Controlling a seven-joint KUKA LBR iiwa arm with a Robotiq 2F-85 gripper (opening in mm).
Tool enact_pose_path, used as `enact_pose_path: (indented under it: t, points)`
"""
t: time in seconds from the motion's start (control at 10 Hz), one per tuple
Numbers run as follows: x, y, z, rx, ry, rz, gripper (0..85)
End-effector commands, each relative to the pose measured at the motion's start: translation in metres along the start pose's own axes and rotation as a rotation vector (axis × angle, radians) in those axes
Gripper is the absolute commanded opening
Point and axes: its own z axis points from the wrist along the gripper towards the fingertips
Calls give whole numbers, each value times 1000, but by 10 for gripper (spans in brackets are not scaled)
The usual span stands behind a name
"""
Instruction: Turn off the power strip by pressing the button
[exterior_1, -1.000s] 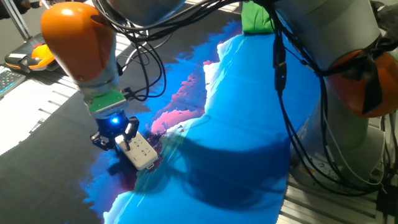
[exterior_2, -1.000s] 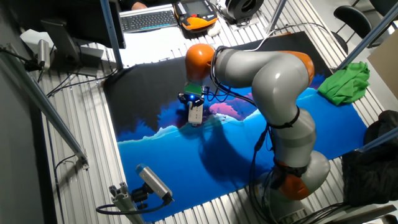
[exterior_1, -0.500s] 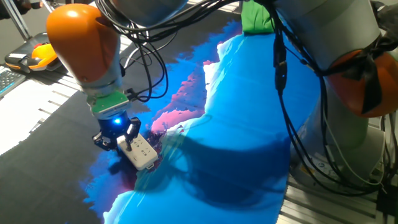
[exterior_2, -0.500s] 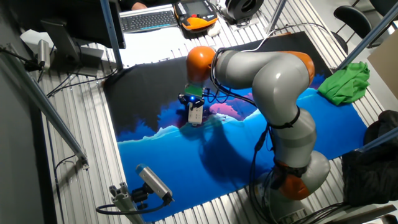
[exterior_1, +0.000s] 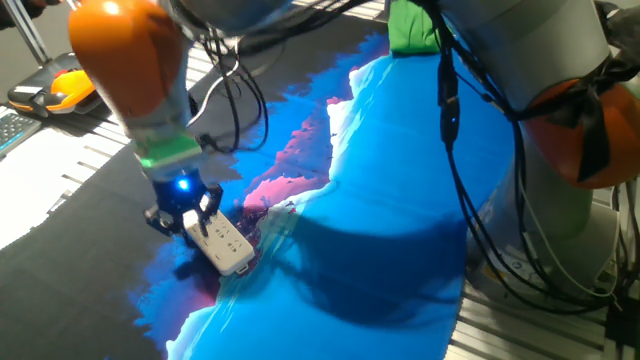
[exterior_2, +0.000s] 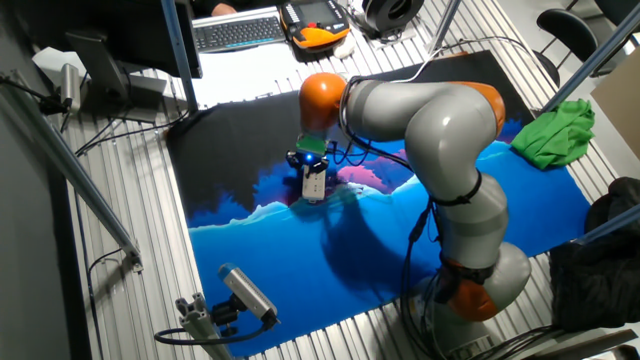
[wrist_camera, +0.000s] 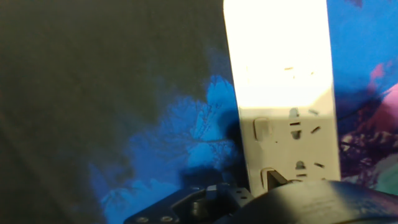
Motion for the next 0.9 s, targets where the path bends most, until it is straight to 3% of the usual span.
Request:
enact_pose_path:
  t: [0.0, 0.1, 0.2, 0.3, 0.4, 0.5, 0.6, 0.7, 0.8]
  points:
    - [2, 2, -31, -7, 16, -8, 340]
    - [1, 2, -46, -1, 38, -45, 340]
    - [2, -2, -61, 13, 48, -97, 0]
    - [5, -11, -75, 31, 53, -186, 0]
    - [9, -19, -81, 74, 40, -261, 0]
    - [13, -25, -84, 86, 21, -305, 0]
    - [18, -29, -87, 74, 32, -315, 0]
    - [24, -32, -88, 81, 35, -325, 0]
    - [28, -31, -89, 69, 55, -305, 0]
